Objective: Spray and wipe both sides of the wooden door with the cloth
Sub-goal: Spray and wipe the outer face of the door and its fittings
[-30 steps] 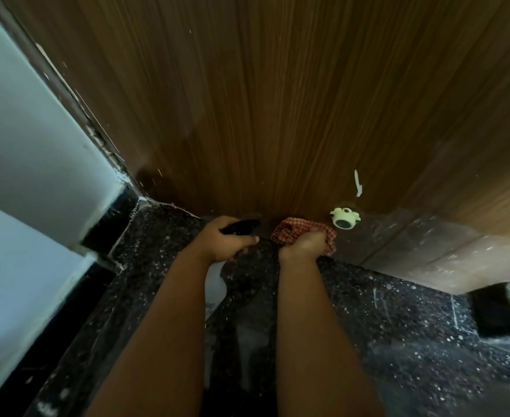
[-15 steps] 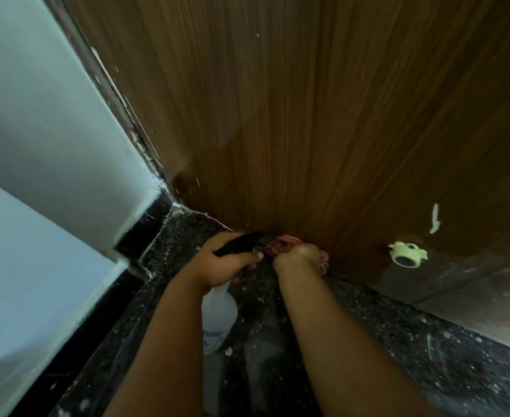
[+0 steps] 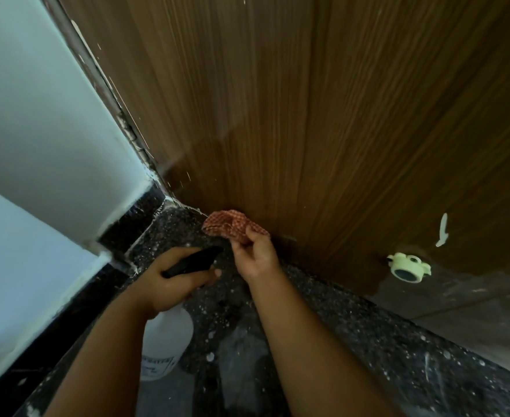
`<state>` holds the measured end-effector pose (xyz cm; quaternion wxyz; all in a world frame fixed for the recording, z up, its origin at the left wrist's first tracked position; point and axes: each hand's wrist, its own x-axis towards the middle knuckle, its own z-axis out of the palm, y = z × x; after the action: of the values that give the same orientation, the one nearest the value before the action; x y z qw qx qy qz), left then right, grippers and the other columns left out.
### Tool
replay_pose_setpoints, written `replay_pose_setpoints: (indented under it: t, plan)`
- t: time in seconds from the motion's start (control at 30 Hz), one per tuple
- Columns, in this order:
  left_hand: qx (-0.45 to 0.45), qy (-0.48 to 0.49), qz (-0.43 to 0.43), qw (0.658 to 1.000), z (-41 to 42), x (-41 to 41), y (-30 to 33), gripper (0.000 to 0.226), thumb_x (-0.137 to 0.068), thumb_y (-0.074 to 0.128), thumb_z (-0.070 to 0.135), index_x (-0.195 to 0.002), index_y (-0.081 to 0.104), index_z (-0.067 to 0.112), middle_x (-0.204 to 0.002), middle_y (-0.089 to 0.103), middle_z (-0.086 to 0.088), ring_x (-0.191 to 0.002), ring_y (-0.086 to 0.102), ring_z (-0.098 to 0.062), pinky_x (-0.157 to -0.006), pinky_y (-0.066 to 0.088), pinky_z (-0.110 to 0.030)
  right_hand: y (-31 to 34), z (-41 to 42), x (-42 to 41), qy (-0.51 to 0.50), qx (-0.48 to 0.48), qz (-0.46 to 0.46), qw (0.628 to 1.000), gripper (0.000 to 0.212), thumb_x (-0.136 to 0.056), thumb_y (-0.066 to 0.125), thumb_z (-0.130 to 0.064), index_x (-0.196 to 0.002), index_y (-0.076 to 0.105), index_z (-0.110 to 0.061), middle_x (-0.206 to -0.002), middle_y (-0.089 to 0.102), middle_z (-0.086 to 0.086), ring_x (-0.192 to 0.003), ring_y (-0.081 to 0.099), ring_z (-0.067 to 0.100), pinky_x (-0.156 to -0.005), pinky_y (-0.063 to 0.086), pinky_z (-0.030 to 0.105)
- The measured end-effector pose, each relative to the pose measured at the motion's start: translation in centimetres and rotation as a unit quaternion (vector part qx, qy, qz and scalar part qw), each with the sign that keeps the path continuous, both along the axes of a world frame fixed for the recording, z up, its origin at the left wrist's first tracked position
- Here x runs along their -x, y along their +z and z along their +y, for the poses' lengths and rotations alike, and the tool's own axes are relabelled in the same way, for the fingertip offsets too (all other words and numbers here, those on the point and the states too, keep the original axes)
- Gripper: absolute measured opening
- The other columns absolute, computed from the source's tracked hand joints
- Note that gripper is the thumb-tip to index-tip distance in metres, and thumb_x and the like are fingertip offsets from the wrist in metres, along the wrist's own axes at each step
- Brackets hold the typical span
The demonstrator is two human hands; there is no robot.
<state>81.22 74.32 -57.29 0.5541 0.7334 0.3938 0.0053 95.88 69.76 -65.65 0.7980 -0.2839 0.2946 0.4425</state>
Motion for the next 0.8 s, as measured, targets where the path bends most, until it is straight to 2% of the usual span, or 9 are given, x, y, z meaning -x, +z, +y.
replay_pose_setpoints:
  t: [0.07,0.17,0.3,0.33,0.4,0.5,0.63,0.7,0.8]
  plan:
    - [0.006,0.012,-0.011,1.000,-0.4,-0.2,-0.2,0.015,-0.082,0.079,0.012,-0.092,0.071,0.020,-0.094,0.068,-0.023,-0.069,0.062,-0.019,-0.059,0.049,-0.028,0.3,-2.0,-0.4,-0.051,0.015,-0.008,0.999,0.034,-0.097,0.045,0.002,-0.129,0.057,0.000,-0.128,0.060,0.020,-0.109,0.061,0.030,-0.087,0.052,0.037]
    - [0.021,0.005,-0.013,1.000,-1.0,0.0,-0.1,0.015,-0.082,0.079,0.015,-0.094,0.071,0.018,-0.092,0.067,-0.017,-0.073,0.061,-0.019,-0.064,0.049,-0.029,1.0,-6.2,-0.4,-0.138,0.093,0.006,0.986,0.015,-0.096,0.055,-0.011,-0.109,0.064,-0.009,-0.115,0.069,0.011,-0.092,0.066,0.018,-0.070,0.054,0.029]
    - [0.031,-0.039,-0.028,0.998,-0.7,0.1,0.0,0.011,-0.088,0.074,0.014,-0.096,0.070,0.008,-0.080,0.060,-0.019,-0.063,0.058,-0.012,-0.057,0.047,-0.021,2.3,-10.1,-0.3,-0.239,0.169,-0.018,0.956,0.026,-0.094,0.064,-0.013,-0.119,0.062,-0.013,-0.119,0.068,0.005,-0.091,0.066,0.011,-0.059,0.053,0.024]
    - [0.029,-0.039,-0.031,0.998,-0.8,-0.1,0.0,0.008,-0.088,0.075,0.013,-0.094,0.070,0.010,-0.076,0.060,-0.013,-0.060,0.057,-0.010,-0.056,0.047,-0.020,3.1,-10.4,-0.4,-0.246,0.171,-0.024,0.954,0.027,-0.096,0.060,-0.011,-0.123,0.060,-0.013,-0.124,0.065,0.004,-0.091,0.064,0.011,-0.062,0.054,0.024]
    - [0.023,-0.041,-0.038,0.998,-0.6,-0.1,0.0,0.006,-0.087,0.075,0.013,-0.091,0.070,0.013,-0.069,0.059,-0.003,-0.057,0.056,-0.007,-0.056,0.046,-0.021,3.8,-10.1,-0.9,-0.231,0.180,-0.024,0.956,0.034,-0.102,0.048,-0.011,-0.136,0.052,-0.014,-0.134,0.058,0.005,-0.103,0.061,0.015,-0.087,0.054,0.029]
    - [0.019,-0.037,-0.042,0.998,-0.2,0.0,0.0,0.006,-0.088,0.075,0.012,-0.089,0.069,0.013,-0.063,0.058,0.005,-0.055,0.055,-0.005,-0.055,0.045,-0.019,4.7,-8.6,-1.8,-0.177,0.200,-0.014,0.964,0.043,-0.109,0.027,-0.019,-0.152,0.033,-0.016,-0.154,0.038,0.006,-0.137,0.042,0.026,-0.116,0.031,0.041]
    - [0.013,-0.017,-0.051,0.998,0.6,0.7,0.0,0.013,-0.085,0.077,0.013,-0.096,0.072,0.010,-0.077,0.063,0.002,-0.071,0.062,-0.007,-0.060,0.047,-0.015,4.9,-4.5,-0.9,-0.165,0.219,-0.021,0.961,0.046,-0.109,0.018,-0.017,-0.153,0.028,-0.012,-0.151,0.037,0.001,-0.138,0.038,0.024,-0.117,0.026,0.042]
    - [0.013,0.012,-0.057,0.998,0.9,1.3,-0.3,0.011,-0.083,0.079,0.011,-0.092,0.073,0.014,-0.074,0.066,0.005,-0.069,0.062,-0.002,-0.061,0.048,-0.014,4.0,-1.7,0.0,-0.141,0.180,0.006,0.974,0.046,-0.109,0.017,-0.020,-0.151,0.031,-0.007,-0.150,0.040,0.012,-0.138,0.039,0.029,-0.117,0.025,0.043]
    - [0.022,0.014,-0.062,0.998,1.9,2.4,-0.7,0.013,-0.083,0.079,0.018,-0.089,0.072,0.009,-0.073,0.068,-0.006,-0.067,0.063,-0.014,-0.059,0.050,-0.023,2.2,3.7,0.5,-0.084,0.090,0.030,0.992,0.051,-0.109,0.009,-0.019,-0.147,0.030,0.007,-0.146,0.039,0.027,-0.141,0.036,0.033,-0.117,0.023,0.040]
